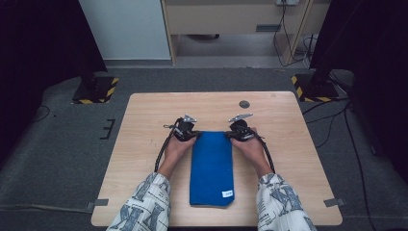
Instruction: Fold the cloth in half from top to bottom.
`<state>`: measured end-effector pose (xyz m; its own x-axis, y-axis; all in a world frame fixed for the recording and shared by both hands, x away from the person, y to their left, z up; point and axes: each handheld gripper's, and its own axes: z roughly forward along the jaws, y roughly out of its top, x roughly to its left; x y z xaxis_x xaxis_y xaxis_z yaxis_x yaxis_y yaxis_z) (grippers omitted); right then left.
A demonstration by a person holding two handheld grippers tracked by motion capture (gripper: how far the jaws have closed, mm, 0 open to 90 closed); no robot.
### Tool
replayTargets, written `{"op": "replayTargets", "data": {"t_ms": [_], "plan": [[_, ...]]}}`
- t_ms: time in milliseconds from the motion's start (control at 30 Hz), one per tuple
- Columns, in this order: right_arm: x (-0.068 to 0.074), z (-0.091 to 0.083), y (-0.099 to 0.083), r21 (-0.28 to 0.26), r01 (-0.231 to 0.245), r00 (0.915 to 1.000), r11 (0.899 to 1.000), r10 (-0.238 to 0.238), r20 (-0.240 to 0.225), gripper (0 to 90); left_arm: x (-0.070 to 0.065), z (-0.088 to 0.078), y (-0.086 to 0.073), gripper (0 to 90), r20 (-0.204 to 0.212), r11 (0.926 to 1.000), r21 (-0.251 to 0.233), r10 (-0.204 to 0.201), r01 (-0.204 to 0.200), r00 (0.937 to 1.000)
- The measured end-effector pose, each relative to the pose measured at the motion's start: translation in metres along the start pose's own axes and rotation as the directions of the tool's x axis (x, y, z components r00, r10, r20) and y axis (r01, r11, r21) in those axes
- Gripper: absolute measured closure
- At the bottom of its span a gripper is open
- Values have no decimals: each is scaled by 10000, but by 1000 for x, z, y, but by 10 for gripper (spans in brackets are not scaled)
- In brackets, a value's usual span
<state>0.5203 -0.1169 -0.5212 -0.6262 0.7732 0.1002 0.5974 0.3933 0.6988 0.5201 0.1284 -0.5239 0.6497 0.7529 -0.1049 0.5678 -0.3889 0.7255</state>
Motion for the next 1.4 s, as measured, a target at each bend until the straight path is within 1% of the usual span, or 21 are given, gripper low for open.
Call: {"op": "replayTargets", "data": {"t_ms": [67,233,400,467,600,733,867,1033,1167,1267,1400], "plan": [[0,-5,1,-154,2,10000,9999,-2,-10,880,-4,-3,2,862,-13,9999,-142,49,-49,10000],[0,-17,1,-398,-7,10000,9992,7,-5,881,-14,-11,11,862,-100,9987,-348,371,-374,9993],[-1,-25,1,-659,-60,9999,9978,53,-107,881,-16,-16,17,861,-136,9979,-487,416,-423,9990],[-2,-28,2,-697,-101,9999,9975,93,-122,881,-17,-18,18,862,-130,9975,-571,413,-420,9991],[-2,-35,6,-972,-133,9998,9952,119,-143,881,-18,-24,21,862,-171,9966,-683,459,-469,9988],[-1,-40,10,-1075,-28,9999,9942,13,-138,881,-17,-30,24,862,-203,9952,-858,448,-464,9988],[0,-43,13,-1164,-17,9999,9932,2,-131,881,-17,-35,27,862,-195,9940,-995,427,-445,9989],[3,-46,21,-1195,143,9998,9927,-161,-144,881,-14,-42,29,862,-246,9925,-1137,426,-452,9988],[7,-49,29,-1269,317,9993,9914,-339,-155,881,-11,-48,30,862,-284,9905,-1336,276,-311,9992],[9,-51,33,-1343,415,9990,9901,-437,-130,882,-9,-53,31,862,-332,9892,-1438,256,-301,9991],[11,-53,39,-1408,409,9990,9892,-433,-138,881,-5,-59,31,863,-333,9881,-1523,164,-213,9993]]}}
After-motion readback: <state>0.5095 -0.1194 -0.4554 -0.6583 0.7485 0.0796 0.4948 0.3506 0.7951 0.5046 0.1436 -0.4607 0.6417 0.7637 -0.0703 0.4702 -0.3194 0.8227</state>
